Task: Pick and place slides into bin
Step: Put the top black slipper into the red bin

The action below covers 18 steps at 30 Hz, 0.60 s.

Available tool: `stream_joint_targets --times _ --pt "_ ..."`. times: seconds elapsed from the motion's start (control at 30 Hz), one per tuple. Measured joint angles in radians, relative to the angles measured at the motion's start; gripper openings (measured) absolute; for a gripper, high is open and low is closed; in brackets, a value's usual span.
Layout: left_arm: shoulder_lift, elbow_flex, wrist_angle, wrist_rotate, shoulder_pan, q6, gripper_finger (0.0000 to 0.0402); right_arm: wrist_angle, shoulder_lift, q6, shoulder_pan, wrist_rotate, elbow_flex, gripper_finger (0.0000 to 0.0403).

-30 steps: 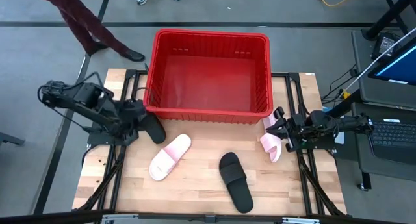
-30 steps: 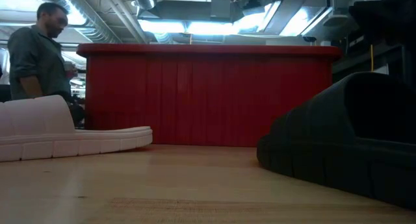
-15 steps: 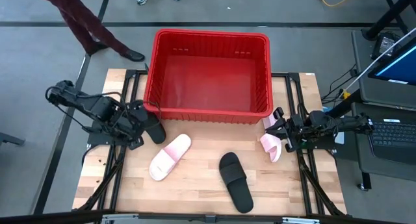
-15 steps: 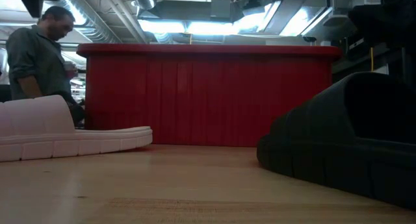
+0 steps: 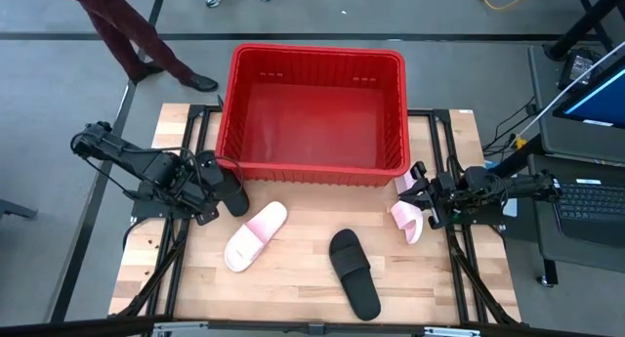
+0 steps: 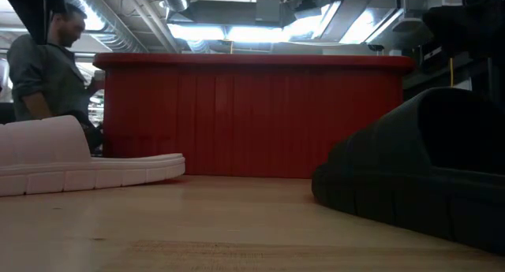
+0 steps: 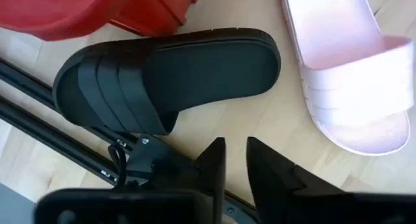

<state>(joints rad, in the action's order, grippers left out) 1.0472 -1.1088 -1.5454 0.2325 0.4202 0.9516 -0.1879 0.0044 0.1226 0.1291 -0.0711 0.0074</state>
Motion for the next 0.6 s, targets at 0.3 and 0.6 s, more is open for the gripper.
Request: stream_joint_targets --times 0.3,0.6 --pt "0.0 0.006 0.0 0.043 0.0 0.033 0.0147 0.0 0.0 0.003 0.0 0.0 0.0 0.0042" --pt "0.0 0.005 0.0 0.066 0.0 0.033 0.0211 0.0 0.0 0.004 0.0 0.0 0.0 0.0042"
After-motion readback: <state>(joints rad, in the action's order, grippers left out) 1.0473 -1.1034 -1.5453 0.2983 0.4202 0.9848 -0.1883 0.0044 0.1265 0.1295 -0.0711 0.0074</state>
